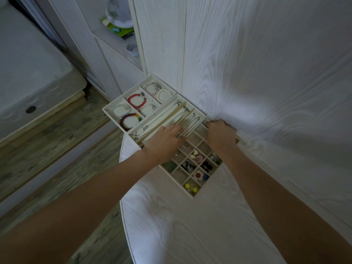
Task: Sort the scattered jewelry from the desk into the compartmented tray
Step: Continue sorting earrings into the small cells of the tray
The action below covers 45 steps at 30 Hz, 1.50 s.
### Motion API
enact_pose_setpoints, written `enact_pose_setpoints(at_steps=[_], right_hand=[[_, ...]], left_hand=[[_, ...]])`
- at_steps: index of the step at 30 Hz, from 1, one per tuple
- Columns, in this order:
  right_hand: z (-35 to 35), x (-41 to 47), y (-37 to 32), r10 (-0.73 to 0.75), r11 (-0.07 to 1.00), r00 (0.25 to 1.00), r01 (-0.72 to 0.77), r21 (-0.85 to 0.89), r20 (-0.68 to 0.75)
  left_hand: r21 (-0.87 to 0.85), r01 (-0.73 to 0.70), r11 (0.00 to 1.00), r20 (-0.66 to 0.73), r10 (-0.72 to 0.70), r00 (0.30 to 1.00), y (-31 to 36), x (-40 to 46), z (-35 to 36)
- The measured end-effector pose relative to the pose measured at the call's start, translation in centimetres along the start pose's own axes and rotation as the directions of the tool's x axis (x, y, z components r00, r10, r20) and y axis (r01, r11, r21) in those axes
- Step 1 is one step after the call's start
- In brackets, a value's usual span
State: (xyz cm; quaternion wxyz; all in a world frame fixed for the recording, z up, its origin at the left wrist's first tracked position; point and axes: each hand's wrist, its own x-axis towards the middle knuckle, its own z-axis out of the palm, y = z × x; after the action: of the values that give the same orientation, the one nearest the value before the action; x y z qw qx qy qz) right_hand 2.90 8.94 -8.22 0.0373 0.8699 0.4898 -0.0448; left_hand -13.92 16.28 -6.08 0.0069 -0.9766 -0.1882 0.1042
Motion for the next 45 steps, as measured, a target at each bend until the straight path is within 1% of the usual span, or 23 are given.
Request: enact_pose_setpoints(at_steps=[5,9,16,18,21,24,26,28,30,33,37,41,43,45], right_hand=[[0.1,-0.1,0.2,-0.011,1.000,1.000,0.011,0.021,-0.006],[0.0,0.1,0.1,-0.003,1.000,1.000,0.003,0.013,0.013],[-0.3,0.2,0.3,-0.020,0.999,0.998,0.018,0.030,0.058],[-0.4,0.0,0.4,-0.011,0.996,0.997,0.004,0.092,0.073],[-1.2,-1.6,1.1,0.040,0.967,0.998,-0.048,0.248,0.039],[-2.1,-5.1,2.3,0.081,0.922,0.997,-0.074,0.380,-0.002],[-2.3,-7.3,3.0,0.064,0.877,0.998,-0.059,0.477,0.004],[-2.4,-10.0,4.6,0.104,0.843,0.994,-0.108,0.527,0.038],[-2.5,-12.8,6.4,0.137,0.829,0.987,-0.159,0.536,0.080],[-2.4,-17.5,9.5,0.182,0.814,0.975,-0.223,0.537,0.129],[-1.4,-24.2,13.9,0.273,0.793,0.942,-0.336,0.508,0.197],[0.5,-31.2,18.6,0.366,0.742,0.902,-0.432,0.513,0.230],[1.3,-34.5,21.0,0.405,0.706,0.871,-0.491,0.510,0.277],[2.0,-37.2,23.1,0.428,0.693,0.849,-0.528,0.490,0.309]], left_hand=[[-0.005,0.000,1.000,-0.005,0.000,1.000,0.0,0.0,0.1],[-0.011,-0.001,1.000,-0.022,0.000,1.000,0.0,0.0,0.0],[-0.005,0.007,1.000,-0.008,-0.007,1.000,0.0,-0.1,-0.2],[-0.010,0.007,1.000,-0.002,-0.007,1.000,0.1,-0.1,-0.2],[-0.062,0.035,0.997,-0.030,-0.037,0.999,0.3,-0.1,-0.4],[-0.208,0.049,0.977,-0.066,-0.064,0.996,1.4,-0.7,-0.4],[-0.340,0.060,0.938,-0.100,-0.099,0.990,2.2,-1.3,-0.5],[-0.436,0.046,0.899,-0.118,-0.108,0.987,4.0,-1.6,-0.9],[-0.475,0.031,0.879,-0.103,-0.091,0.991,6.5,-1.9,-1.4],[-0.473,-0.020,0.881,-0.059,-0.009,0.998,11.1,-2.2,-1.8],[-0.509,-0.062,0.859,0.017,0.082,0.997,18.3,-2.1,-2.1],[-0.534,-0.132,0.835,-0.021,0.143,0.990,26.6,-2.6,-2.6],[-0.543,-0.191,0.817,-0.027,0.211,0.977,30.7,-3.0,-2.5],[-0.553,-0.240,0.798,-0.003,0.286,0.958,34.1,-3.3,-2.1]])
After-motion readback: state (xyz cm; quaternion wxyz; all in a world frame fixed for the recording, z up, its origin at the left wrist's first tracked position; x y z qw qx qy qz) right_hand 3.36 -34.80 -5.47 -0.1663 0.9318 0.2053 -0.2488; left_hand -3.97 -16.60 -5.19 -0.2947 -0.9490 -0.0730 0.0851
